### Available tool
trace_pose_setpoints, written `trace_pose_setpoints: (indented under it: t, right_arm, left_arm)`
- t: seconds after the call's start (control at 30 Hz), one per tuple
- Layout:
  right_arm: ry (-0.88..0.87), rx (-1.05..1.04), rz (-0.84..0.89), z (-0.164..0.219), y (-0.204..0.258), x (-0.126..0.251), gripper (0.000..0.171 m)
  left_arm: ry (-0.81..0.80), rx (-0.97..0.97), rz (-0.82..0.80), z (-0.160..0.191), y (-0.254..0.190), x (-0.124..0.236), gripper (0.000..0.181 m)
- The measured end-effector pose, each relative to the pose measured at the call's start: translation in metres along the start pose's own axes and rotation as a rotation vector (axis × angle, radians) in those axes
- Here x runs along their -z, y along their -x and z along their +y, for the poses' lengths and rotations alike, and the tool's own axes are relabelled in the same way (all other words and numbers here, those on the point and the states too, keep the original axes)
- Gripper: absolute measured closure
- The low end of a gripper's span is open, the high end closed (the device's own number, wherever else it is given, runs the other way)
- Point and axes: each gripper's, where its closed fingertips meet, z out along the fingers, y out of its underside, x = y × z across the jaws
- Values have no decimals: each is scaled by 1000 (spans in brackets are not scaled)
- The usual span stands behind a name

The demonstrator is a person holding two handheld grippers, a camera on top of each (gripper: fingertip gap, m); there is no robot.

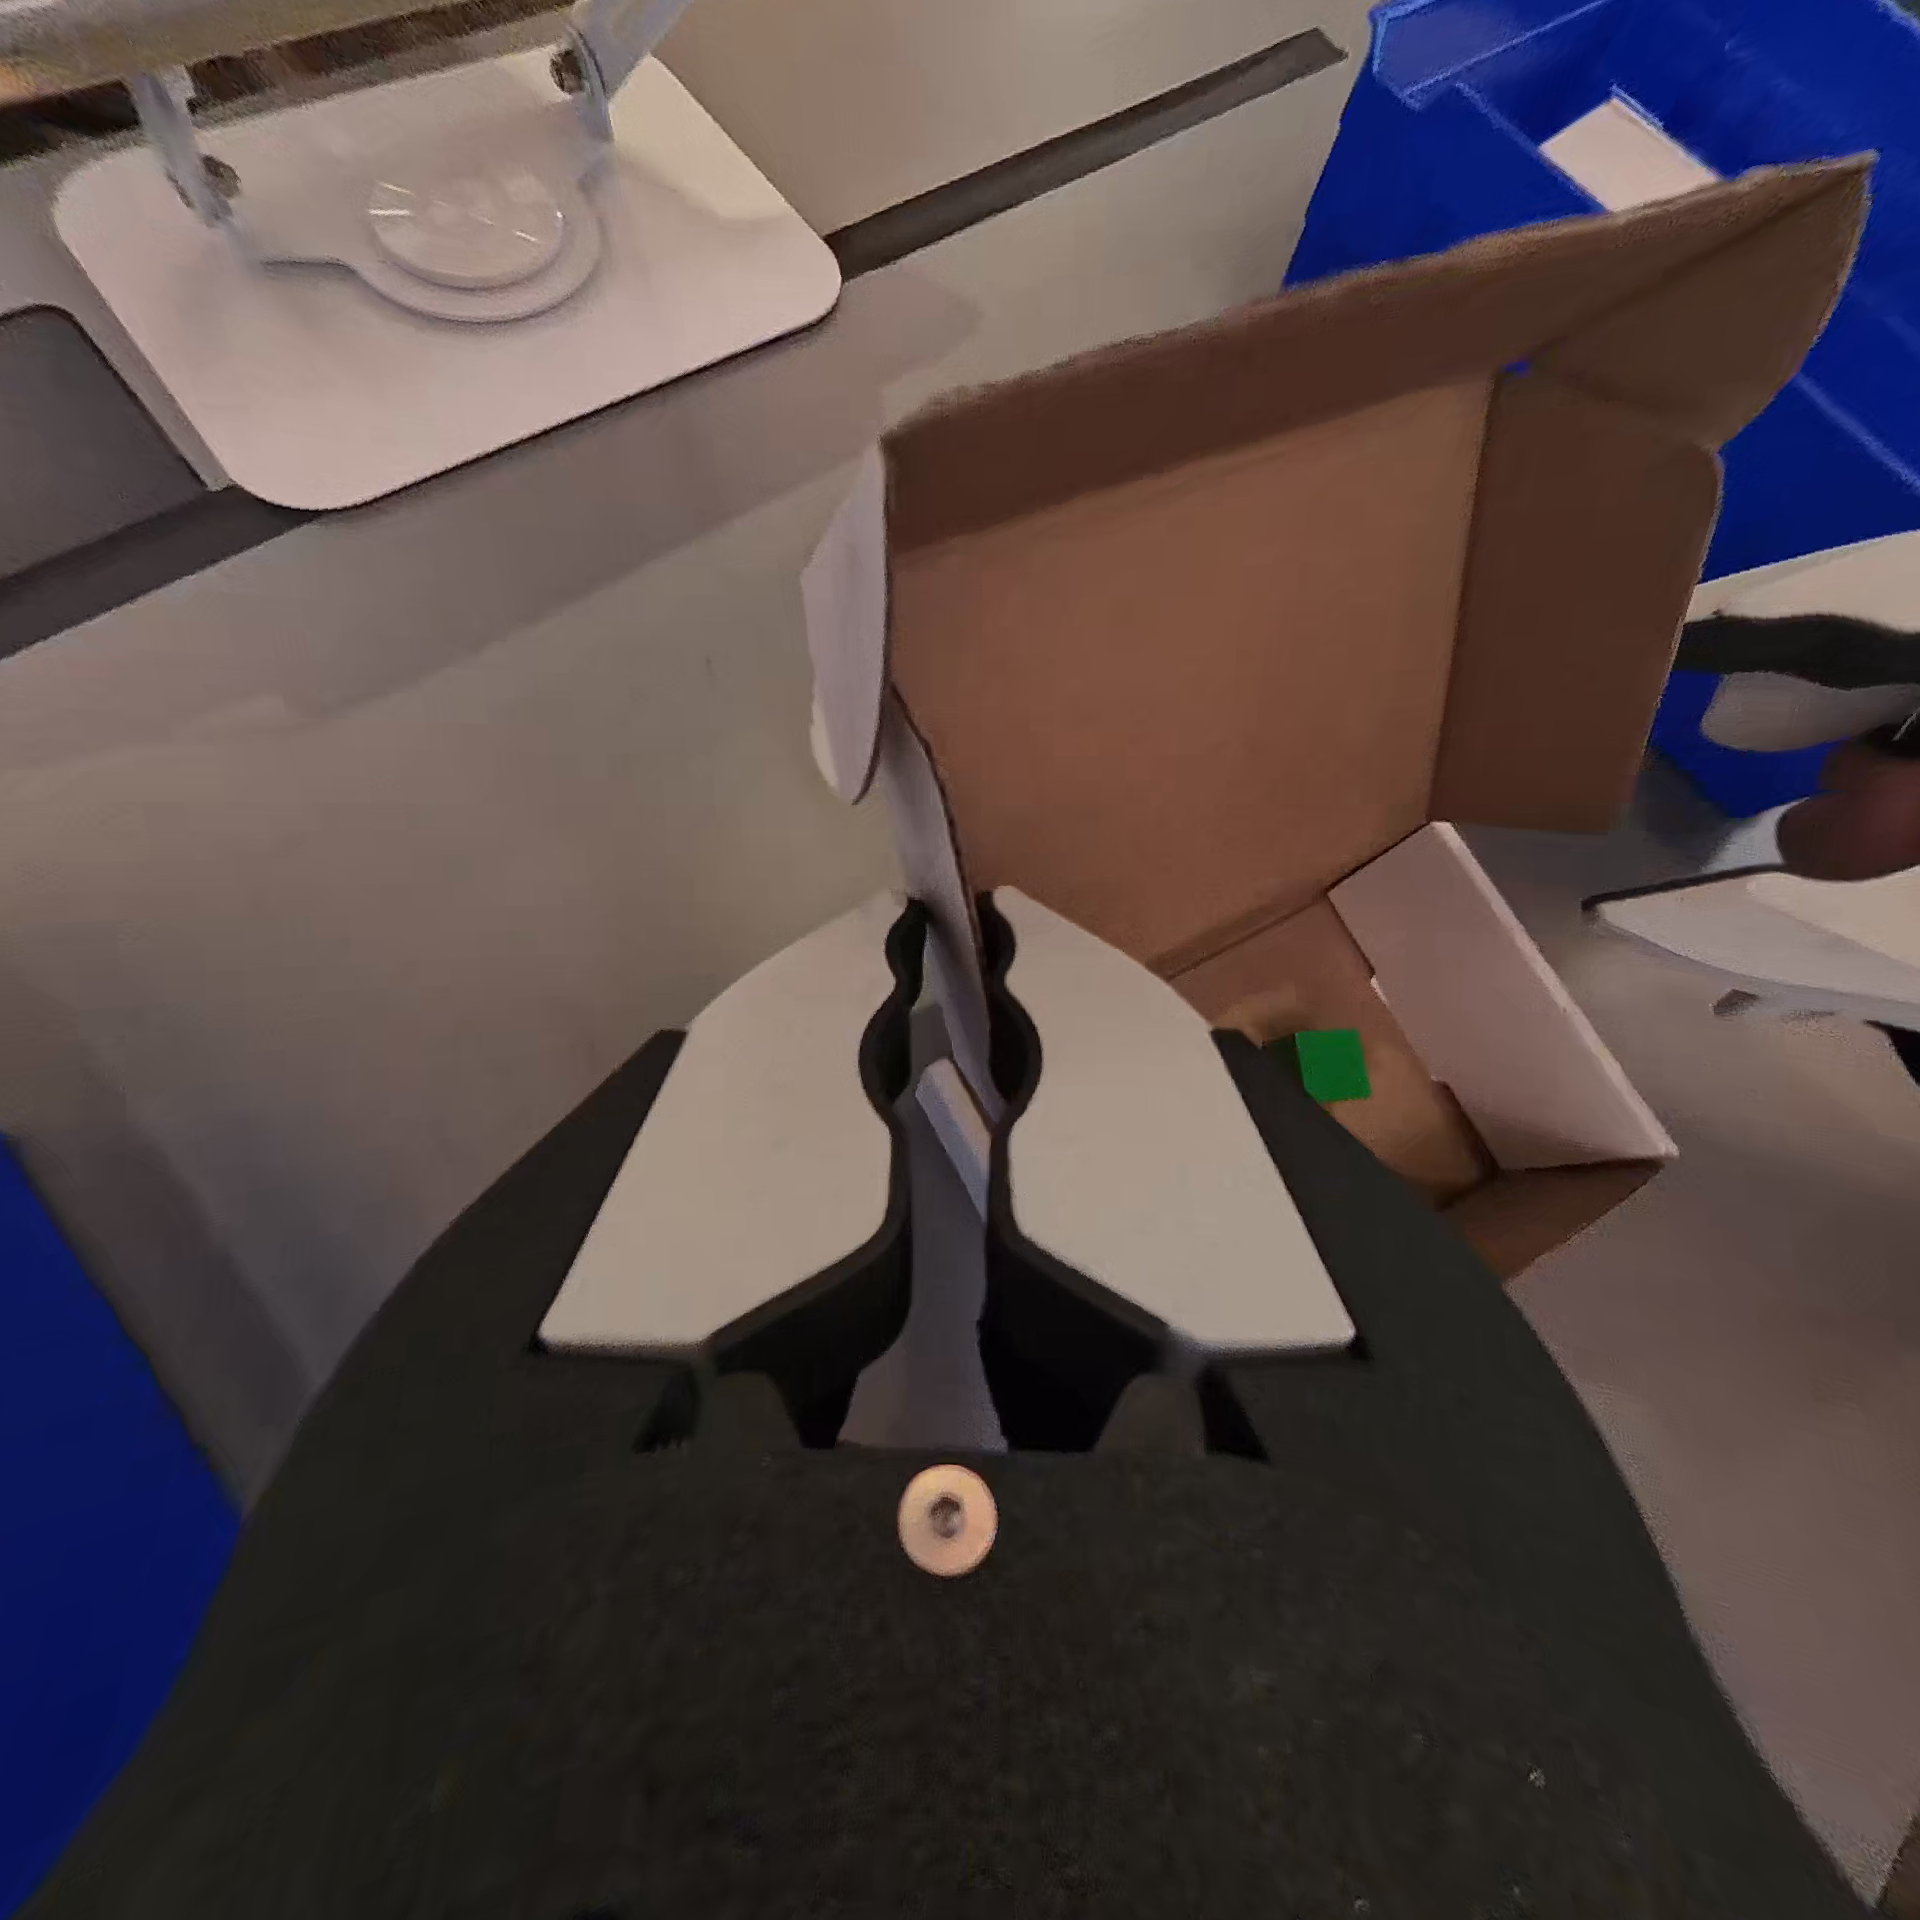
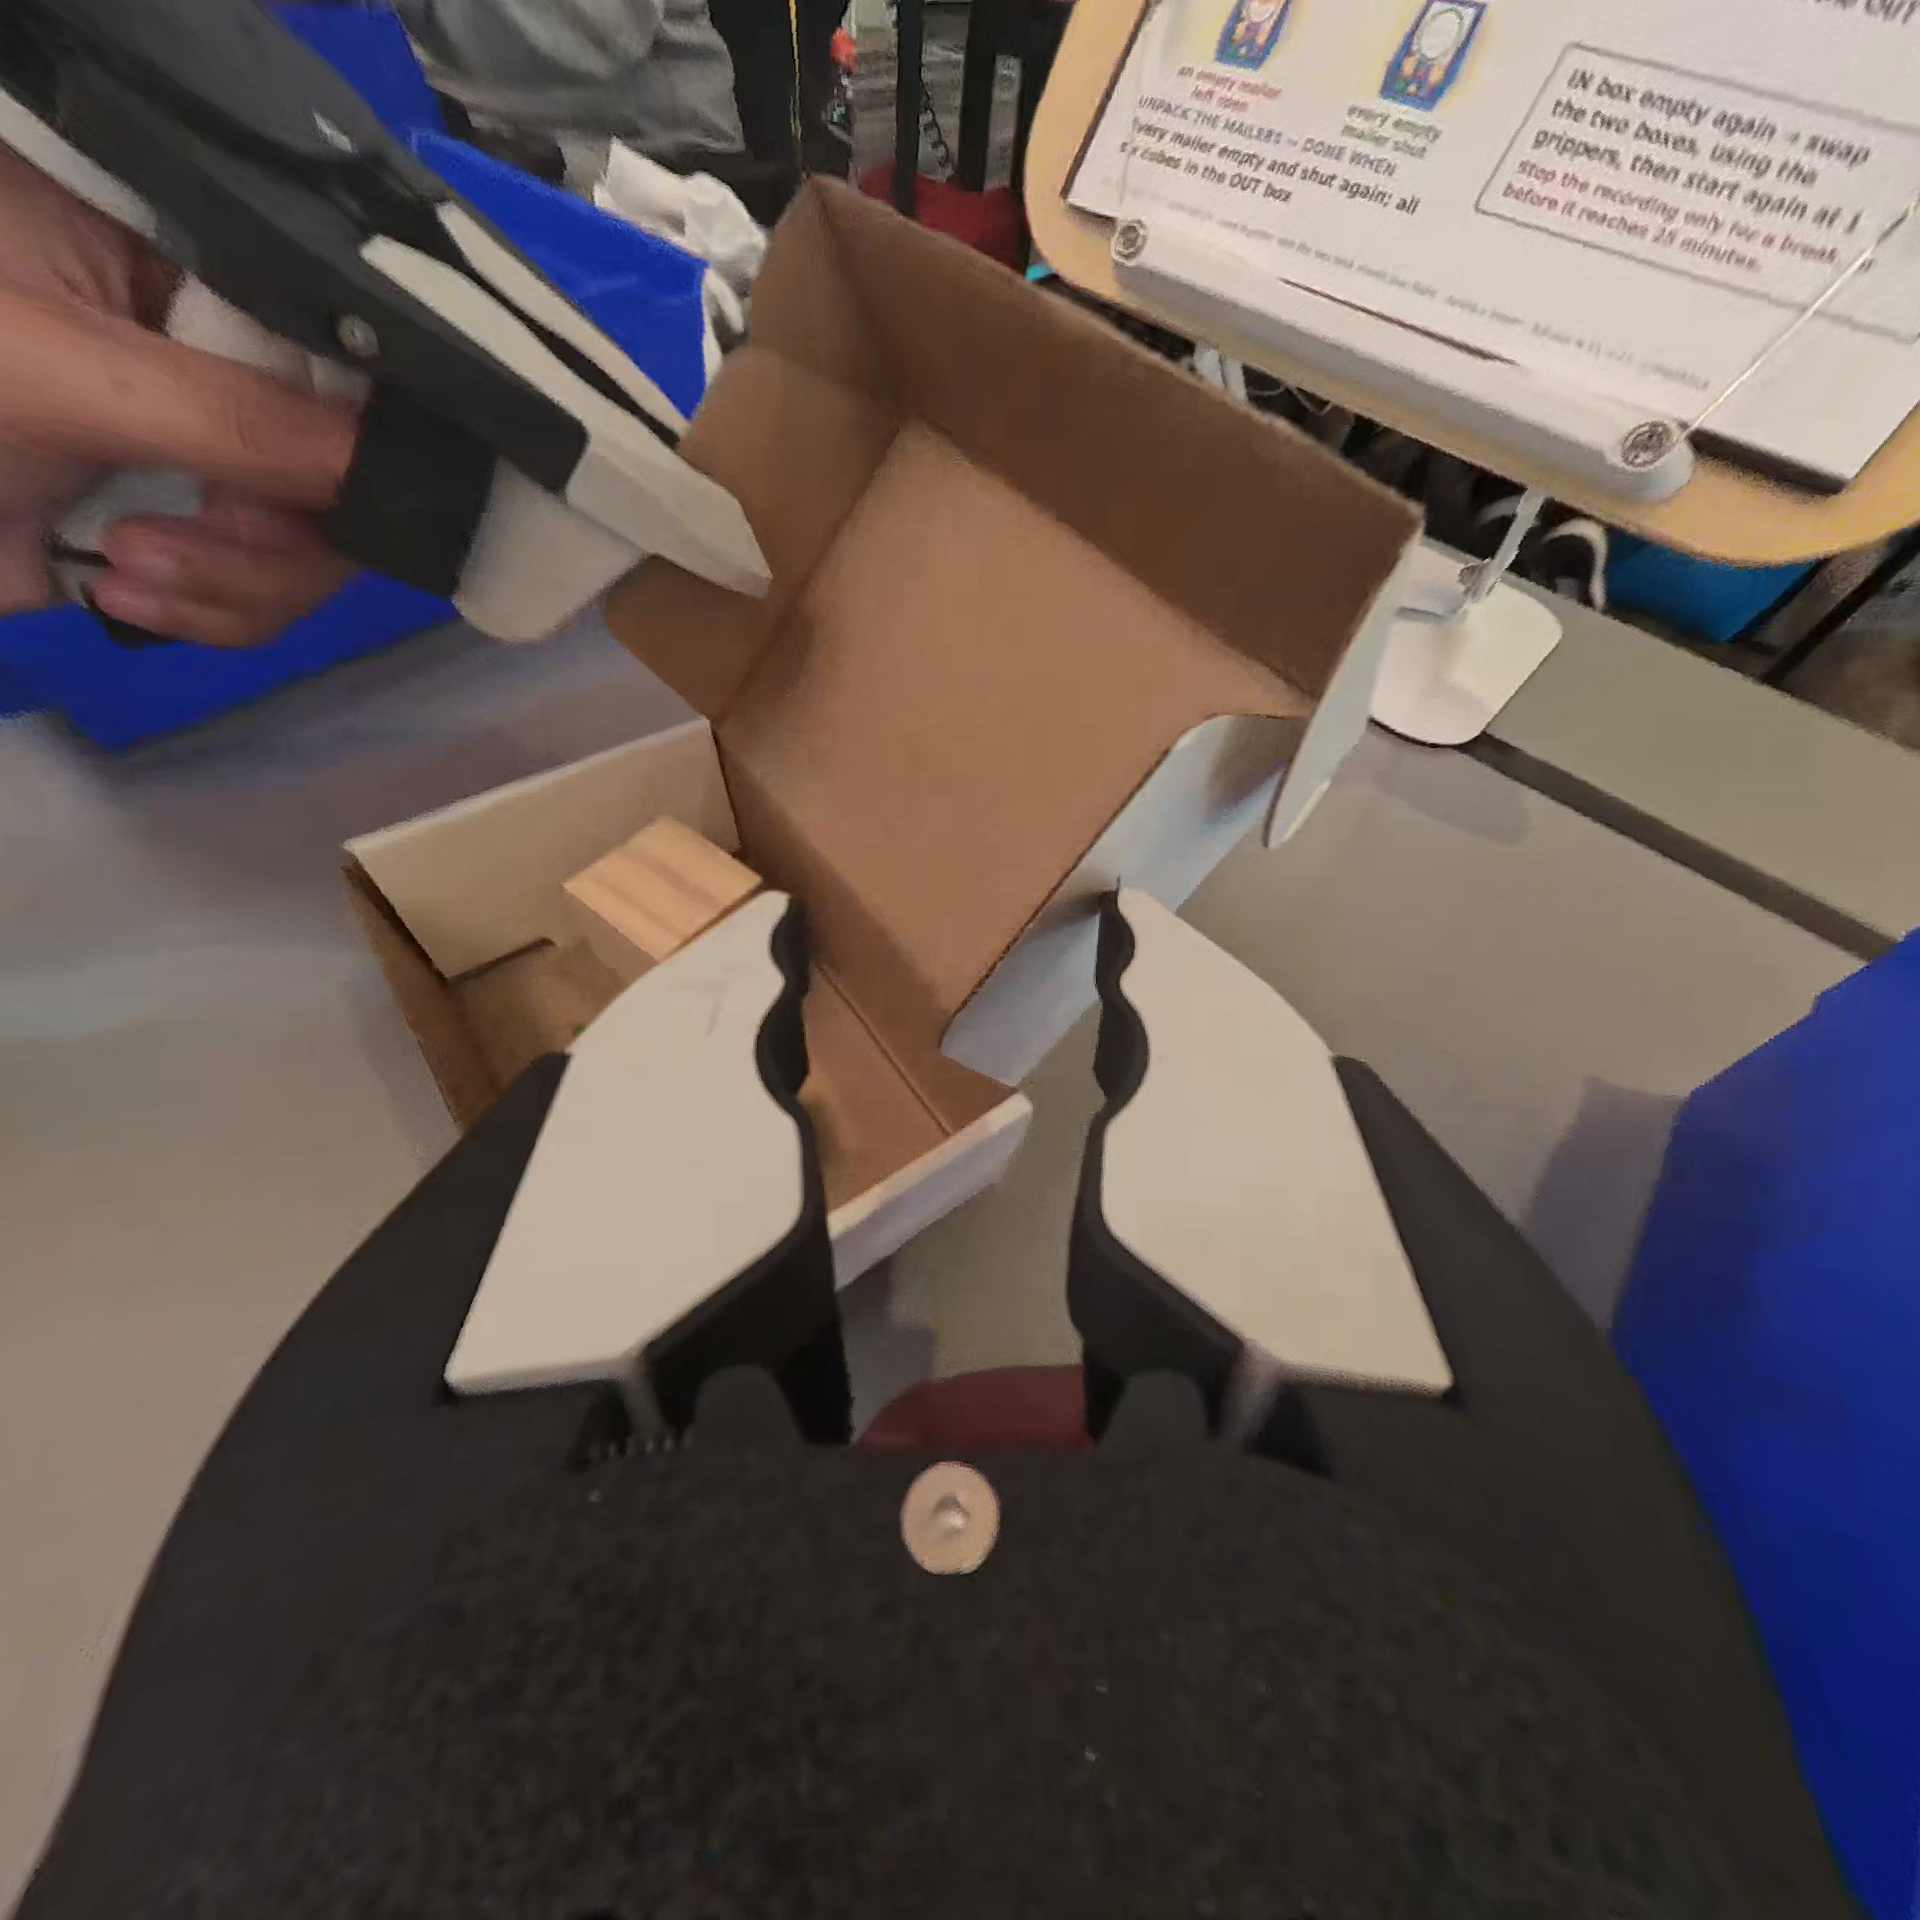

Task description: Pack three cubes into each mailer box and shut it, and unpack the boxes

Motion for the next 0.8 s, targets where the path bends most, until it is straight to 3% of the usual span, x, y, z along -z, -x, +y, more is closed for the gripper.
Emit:
trace_pose_setpoints:
  t: [0.33,0.73,0.8]
  right_arm:
    - [61,161,-9,37,50,35,125]
    - [92,160,29,50,58,48,119]
    - [74,160,44,46,56,50,118]
  left_arm:
    - [-62,-229,-193,54,-32,41,176]
    - [-122,-127,-161,68,-72,53,155]
    - [-127,-144,-189,66,-73,54,158]
